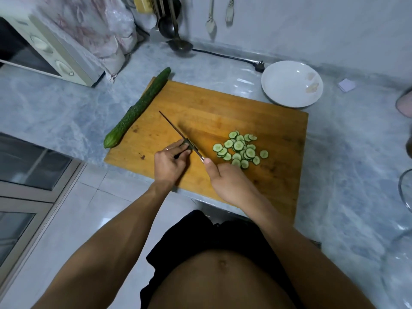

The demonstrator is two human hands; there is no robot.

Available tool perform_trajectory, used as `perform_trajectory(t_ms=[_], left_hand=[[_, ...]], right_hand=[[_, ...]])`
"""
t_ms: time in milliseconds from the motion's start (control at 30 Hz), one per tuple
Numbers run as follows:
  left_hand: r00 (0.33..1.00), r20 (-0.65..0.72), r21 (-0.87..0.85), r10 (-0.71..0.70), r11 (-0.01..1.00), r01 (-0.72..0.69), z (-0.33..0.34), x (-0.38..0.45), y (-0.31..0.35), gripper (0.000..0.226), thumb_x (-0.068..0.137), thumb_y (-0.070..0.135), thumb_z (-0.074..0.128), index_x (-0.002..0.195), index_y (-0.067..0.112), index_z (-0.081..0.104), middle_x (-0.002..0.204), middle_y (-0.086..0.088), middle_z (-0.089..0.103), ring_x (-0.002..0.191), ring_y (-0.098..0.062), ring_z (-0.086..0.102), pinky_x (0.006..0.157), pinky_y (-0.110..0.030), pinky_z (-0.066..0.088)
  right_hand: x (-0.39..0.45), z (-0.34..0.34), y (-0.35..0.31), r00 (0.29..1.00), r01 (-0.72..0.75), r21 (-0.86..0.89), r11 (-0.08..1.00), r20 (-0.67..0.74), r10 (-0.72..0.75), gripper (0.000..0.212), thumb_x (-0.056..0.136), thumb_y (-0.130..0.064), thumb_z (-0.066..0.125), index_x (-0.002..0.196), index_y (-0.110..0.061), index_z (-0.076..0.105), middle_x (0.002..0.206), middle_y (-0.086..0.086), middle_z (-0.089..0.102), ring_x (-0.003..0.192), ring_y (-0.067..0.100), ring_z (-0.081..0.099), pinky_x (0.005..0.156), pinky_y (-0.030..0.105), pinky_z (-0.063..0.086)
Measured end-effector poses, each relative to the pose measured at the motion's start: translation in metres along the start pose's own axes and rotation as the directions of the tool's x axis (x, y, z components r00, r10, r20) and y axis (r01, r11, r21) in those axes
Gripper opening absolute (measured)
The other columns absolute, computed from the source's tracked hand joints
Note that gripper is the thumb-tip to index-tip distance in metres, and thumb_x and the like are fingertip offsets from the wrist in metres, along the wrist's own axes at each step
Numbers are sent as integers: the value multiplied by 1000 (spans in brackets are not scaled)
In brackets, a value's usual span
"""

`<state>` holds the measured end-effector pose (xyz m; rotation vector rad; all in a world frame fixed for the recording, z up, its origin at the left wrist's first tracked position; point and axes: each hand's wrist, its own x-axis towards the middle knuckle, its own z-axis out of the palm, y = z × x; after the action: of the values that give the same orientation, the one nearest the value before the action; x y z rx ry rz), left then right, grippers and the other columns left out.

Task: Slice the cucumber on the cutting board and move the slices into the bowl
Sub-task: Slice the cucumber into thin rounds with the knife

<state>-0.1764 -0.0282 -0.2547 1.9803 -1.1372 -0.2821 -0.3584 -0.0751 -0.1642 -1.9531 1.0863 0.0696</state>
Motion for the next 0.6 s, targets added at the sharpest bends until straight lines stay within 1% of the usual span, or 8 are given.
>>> perform_trajectory(t_ms=[67,167,267,367,433,500,533,600], left_hand=[[1000,8,13,-1,1000,0,-1,0,0,22,83,19,68,100,10,78,111,-6,73,106,-14,67,94,-31,52],[1000,-12,-7,-15,1000,15,-1,-1,3,32,82,31,59,95,11,80,107,-4,74,104,-13,68,89,-33,54],[997,-44,-23,-57,998,56,1,-2,5,33,79,31,59,94,11,80,105,-4,75,103,-13,68,88,-34,55],[995,-50,-27,-81,996,80,3,-2,6,28,79,26,63,95,10,79,105,-5,74,103,-13,68,90,-33,54],[996,-60,-14,-73,997,72,5,0,5,21,81,16,69,97,8,78,108,-7,73,103,-13,68,94,-29,52],[994,-84,-8,-75,997,74,7,1,5,19,80,8,74,99,5,77,109,-10,72,103,-13,67,97,-17,47],[993,-95,-4,-76,997,75,7,2,6,19,80,6,75,99,4,77,108,-11,72,102,-12,66,96,-11,44],[993,-105,5,-56,998,57,8,2,6,19,79,4,77,97,3,77,106,-12,73,100,-14,67,94,-4,40]], right_hand=[[-6,-3,0,1000,26,-11,1000,-13,-26,66,103,-55,20,56,-14,40,58,4,42,55,17,39,50,33,25],[-9,-4,-2,999,42,-43,998,0,-42,67,103,-55,18,58,-13,43,60,4,46,57,16,42,50,33,25],[-7,-5,-3,999,29,-40,999,13,-29,67,103,-56,17,61,-12,44,63,5,47,61,20,45,51,34,26],[-1,-7,-2,999,4,-8,1000,35,-4,65,102,-59,18,60,-15,41,64,4,45,58,20,44,50,33,27],[2,-11,-3,997,-37,34,999,62,35,66,100,-62,19,60,-14,42,62,5,47,56,22,50,53,34,39],[6,-17,-6,994,-73,85,994,90,65,68,100,-62,20,59,-12,42,52,4,48,46,22,51,53,35,47],[8,-19,-7,993,-82,106,991,98,72,68,101,-61,20,59,-12,41,46,2,46,40,22,49,51,32,46],[16,-19,-9,992,-87,113,990,100,76,68,101,-60,20,57,-13,40,40,0,43,35,20,47,47,26,43]])
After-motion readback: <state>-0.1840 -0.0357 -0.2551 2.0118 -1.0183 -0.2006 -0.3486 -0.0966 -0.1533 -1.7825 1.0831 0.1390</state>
